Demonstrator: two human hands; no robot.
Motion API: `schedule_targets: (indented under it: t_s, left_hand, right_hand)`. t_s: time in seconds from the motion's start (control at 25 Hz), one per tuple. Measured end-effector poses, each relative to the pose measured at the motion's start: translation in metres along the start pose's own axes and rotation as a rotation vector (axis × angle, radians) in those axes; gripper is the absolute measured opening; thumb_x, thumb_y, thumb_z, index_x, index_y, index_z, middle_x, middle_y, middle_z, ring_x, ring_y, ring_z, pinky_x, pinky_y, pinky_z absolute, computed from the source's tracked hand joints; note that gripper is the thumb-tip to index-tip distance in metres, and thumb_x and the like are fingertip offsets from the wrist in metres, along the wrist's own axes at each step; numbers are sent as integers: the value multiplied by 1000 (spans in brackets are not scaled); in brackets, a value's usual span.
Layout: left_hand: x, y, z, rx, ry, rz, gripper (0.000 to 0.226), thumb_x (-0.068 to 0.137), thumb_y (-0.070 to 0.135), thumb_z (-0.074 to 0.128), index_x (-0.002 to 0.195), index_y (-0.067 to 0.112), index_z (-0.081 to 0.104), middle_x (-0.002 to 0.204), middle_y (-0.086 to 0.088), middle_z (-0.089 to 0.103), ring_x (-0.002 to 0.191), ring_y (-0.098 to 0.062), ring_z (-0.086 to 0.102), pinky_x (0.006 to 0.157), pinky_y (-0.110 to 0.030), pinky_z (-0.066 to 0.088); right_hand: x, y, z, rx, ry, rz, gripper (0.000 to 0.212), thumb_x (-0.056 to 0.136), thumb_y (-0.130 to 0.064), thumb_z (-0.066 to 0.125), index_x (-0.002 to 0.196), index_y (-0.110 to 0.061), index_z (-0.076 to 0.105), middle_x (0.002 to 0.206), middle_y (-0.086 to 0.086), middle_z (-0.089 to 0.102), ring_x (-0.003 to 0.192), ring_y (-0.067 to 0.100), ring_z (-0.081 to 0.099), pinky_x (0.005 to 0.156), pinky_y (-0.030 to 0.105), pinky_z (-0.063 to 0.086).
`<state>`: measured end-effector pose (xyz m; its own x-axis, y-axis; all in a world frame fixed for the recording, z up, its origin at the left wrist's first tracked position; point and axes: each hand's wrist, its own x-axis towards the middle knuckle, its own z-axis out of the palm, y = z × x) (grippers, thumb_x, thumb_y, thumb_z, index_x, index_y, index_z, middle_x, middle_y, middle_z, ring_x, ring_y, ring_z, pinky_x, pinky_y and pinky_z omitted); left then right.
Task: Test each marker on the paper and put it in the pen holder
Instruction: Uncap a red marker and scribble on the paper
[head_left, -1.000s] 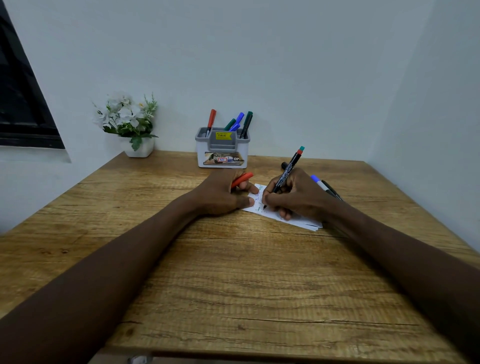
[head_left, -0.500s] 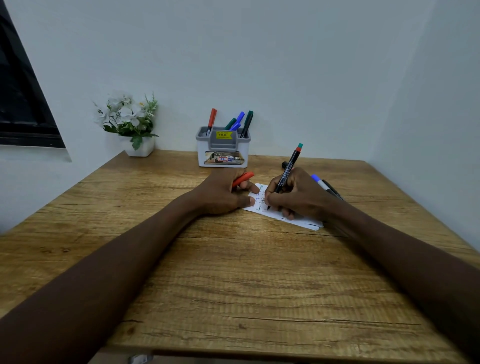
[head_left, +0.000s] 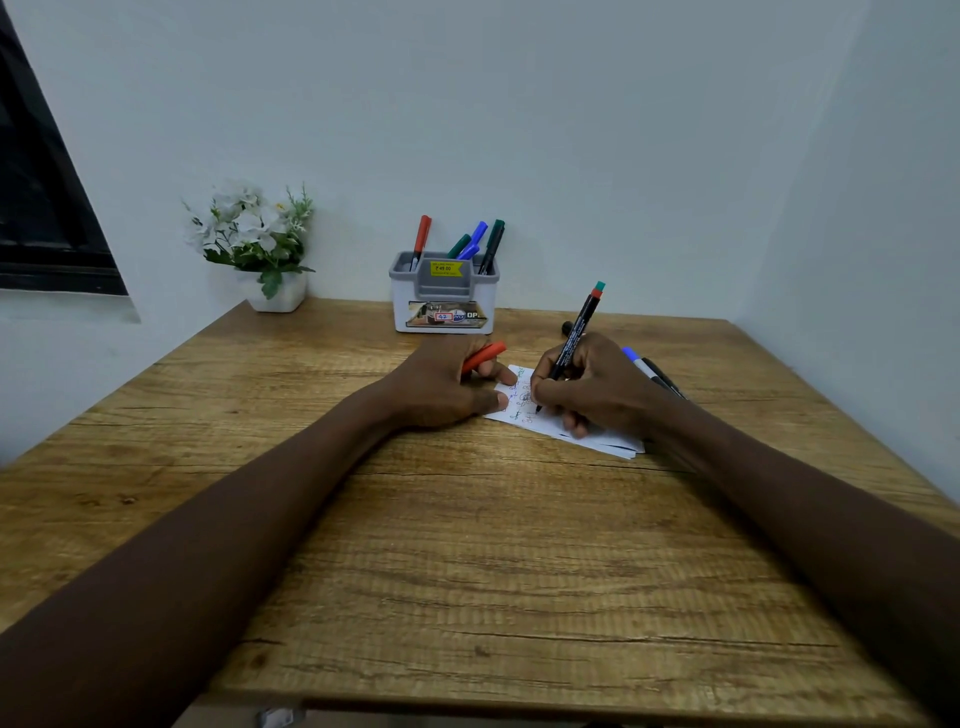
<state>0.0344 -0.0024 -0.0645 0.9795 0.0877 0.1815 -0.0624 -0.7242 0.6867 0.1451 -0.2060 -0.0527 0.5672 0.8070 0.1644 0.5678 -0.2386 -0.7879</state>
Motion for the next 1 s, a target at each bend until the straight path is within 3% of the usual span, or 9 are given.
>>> schedule_targets:
  t_s: [0.28, 0.44, 0.68, 1.0]
  left_hand:
    - [-1, 3, -1, 28, 11, 8, 30, 84, 21, 80, 93, 2, 59, 111, 9, 75, 115, -1, 63, 106, -36, 47]
    - [-1, 2, -1, 51, 17, 14, 26, 84, 23, 81, 87, 12, 58, 110, 7, 75, 114, -2, 63, 104, -41, 49]
    - [1, 0, 0, 24, 21, 1, 31, 83, 22, 81, 91, 4, 58, 109, 11, 76, 107, 10, 62, 96, -24, 47]
    - [2, -2, 1, 29, 15, 10, 30, 84, 23, 81, 92, 5, 58, 111, 11, 75, 111, 7, 62, 101, -25, 44]
  right_hand:
    - [1, 1, 3, -25, 13, -23, 17, 93, -9, 66, 85, 5, 69, 55, 12, 66, 41, 21, 59, 47, 26, 49]
    - [4, 3, 2, -17, 43, 11, 16, 93, -11, 67, 87, 4, 70, 58, 14, 69, 44, 23, 62, 51, 30, 52]
    - [3, 2, 2, -11, 19, 16, 17, 93, -10, 66, 87, 6, 69, 57, 12, 67, 44, 22, 61, 51, 30, 52]
    - [7, 4, 3, -10, 37, 46, 14, 94, -8, 65, 87, 3, 69, 61, 14, 69, 50, 25, 65, 50, 31, 55]
